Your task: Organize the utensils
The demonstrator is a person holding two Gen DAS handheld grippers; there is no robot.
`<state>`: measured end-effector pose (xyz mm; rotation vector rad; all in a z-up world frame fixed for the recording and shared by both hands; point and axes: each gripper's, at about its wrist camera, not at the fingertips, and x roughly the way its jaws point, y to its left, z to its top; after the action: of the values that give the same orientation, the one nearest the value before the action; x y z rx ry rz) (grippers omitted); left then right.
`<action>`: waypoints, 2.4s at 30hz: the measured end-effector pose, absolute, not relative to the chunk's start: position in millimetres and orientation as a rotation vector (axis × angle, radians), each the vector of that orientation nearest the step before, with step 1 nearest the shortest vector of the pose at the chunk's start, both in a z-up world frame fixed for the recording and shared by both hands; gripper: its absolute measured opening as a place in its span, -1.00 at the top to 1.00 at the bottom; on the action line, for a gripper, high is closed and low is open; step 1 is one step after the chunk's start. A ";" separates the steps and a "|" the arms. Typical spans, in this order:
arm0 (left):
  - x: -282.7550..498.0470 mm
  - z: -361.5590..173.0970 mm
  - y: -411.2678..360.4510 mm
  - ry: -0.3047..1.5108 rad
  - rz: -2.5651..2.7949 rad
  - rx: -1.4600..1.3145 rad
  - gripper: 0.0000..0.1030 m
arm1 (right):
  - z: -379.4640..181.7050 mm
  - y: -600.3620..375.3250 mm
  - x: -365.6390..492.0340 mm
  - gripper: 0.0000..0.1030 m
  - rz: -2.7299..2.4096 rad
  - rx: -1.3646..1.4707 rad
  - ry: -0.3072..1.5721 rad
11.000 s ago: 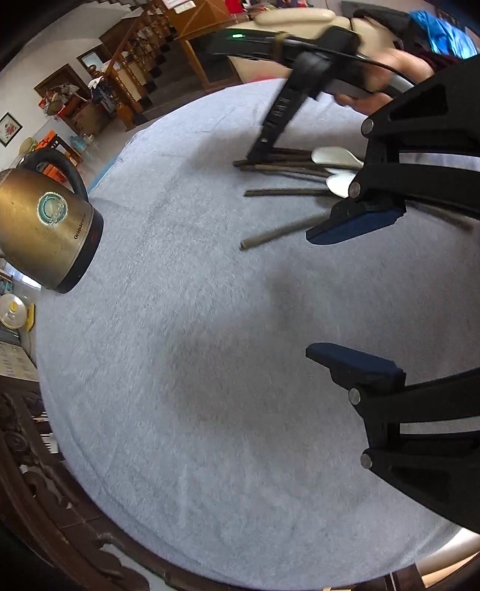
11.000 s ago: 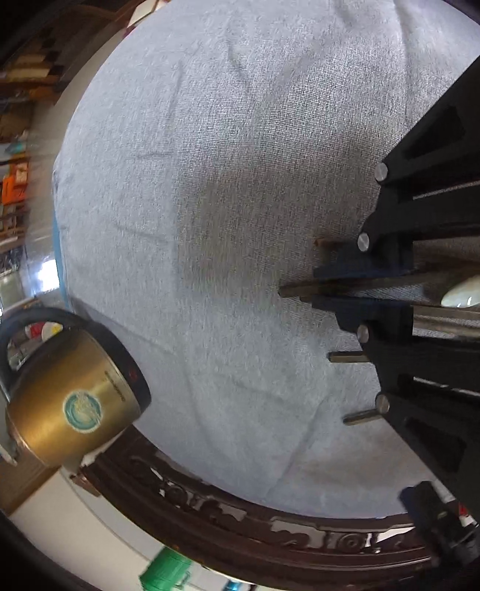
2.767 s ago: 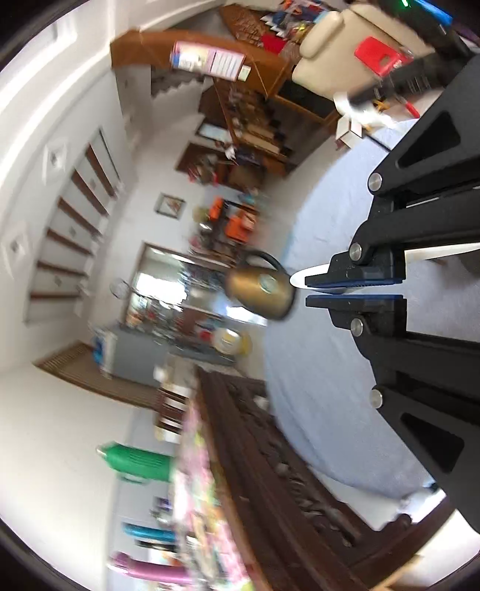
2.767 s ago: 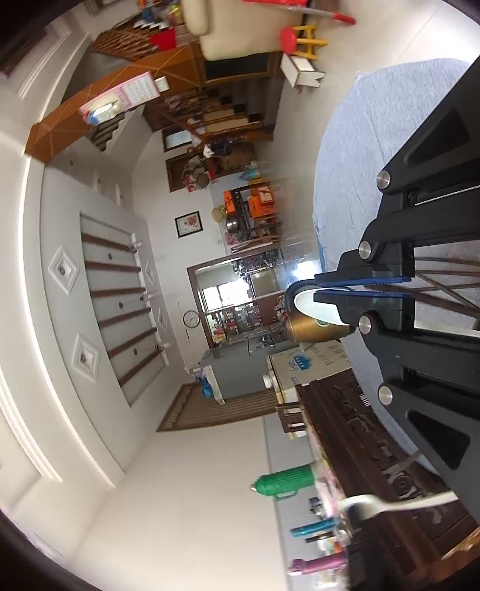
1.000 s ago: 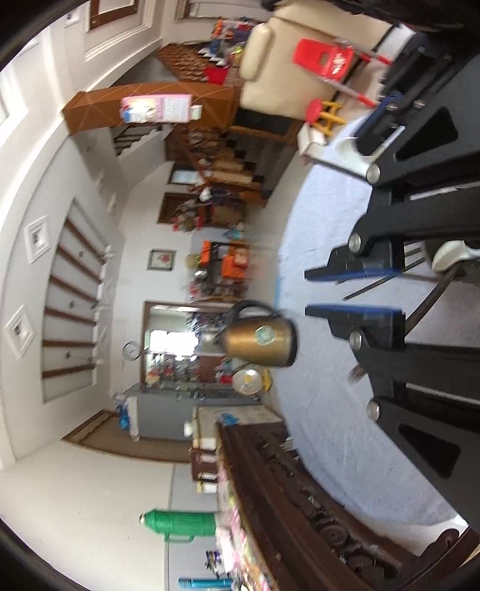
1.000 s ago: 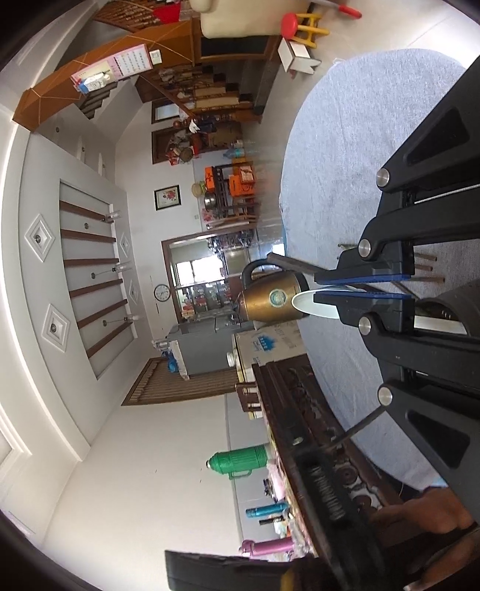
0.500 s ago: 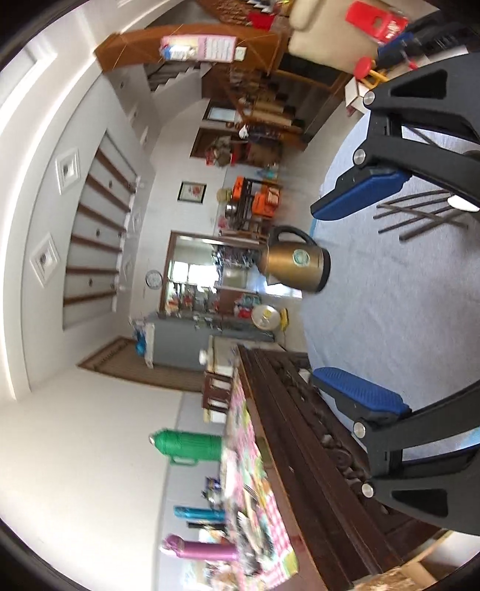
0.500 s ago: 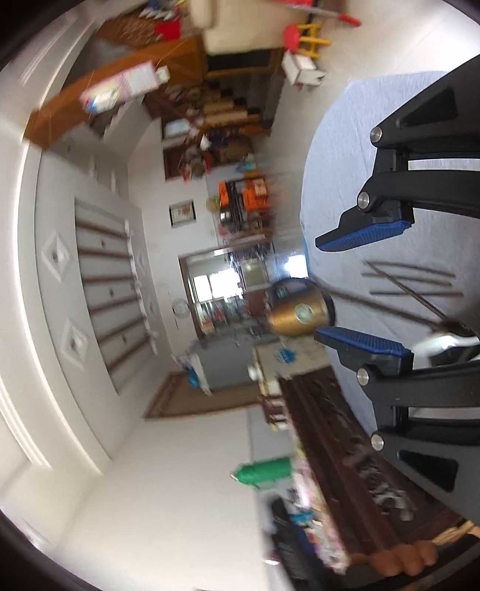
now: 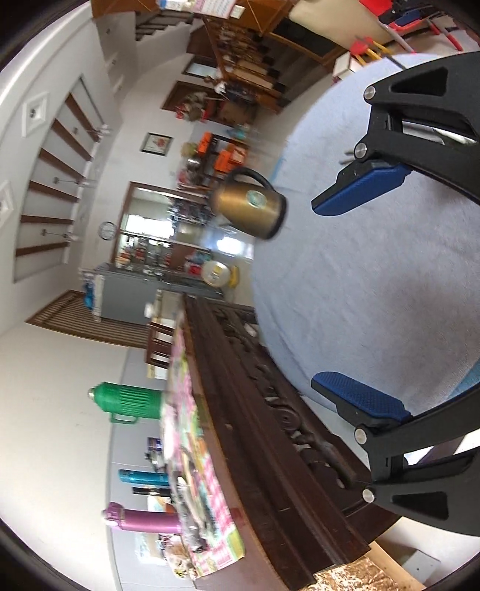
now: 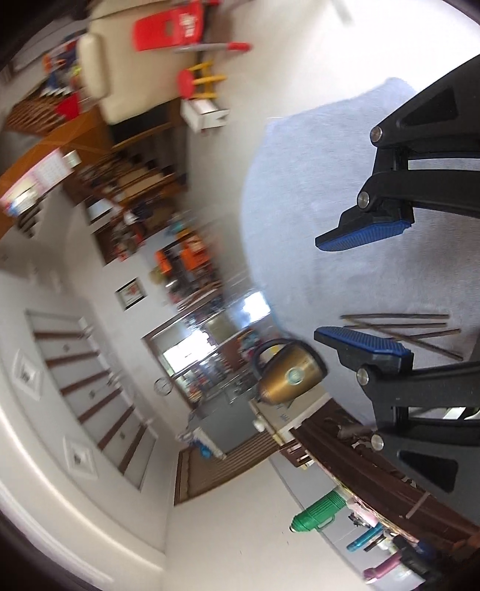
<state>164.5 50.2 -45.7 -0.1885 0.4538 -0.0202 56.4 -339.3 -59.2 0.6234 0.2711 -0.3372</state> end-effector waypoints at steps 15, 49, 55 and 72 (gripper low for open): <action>216.5 -121.5 33.5 0.682 0.002 -0.073 -0.68 | -120.9 -353.5 103.3 0.11 -0.294 0.646 0.484; 370.6 -145.0 -94.9 0.967 -0.362 0.092 -0.68 | -175.6 -346.5 385.2 0.55 -0.014 0.847 1.023; 389.5 -148.9 -107.3 1.019 -0.416 0.079 -0.37 | -179.5 -338.8 411.7 0.82 -0.086 0.802 1.073; 434.9 -196.5 -207.9 1.222 -0.584 0.028 -0.15 | -168.0 -389.5 325.6 0.87 0.064 0.915 0.785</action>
<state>434.9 -207.9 -196.5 0.0282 1.2225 -0.5837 325.6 -389.5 -168.0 0.9150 0.7849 0.0641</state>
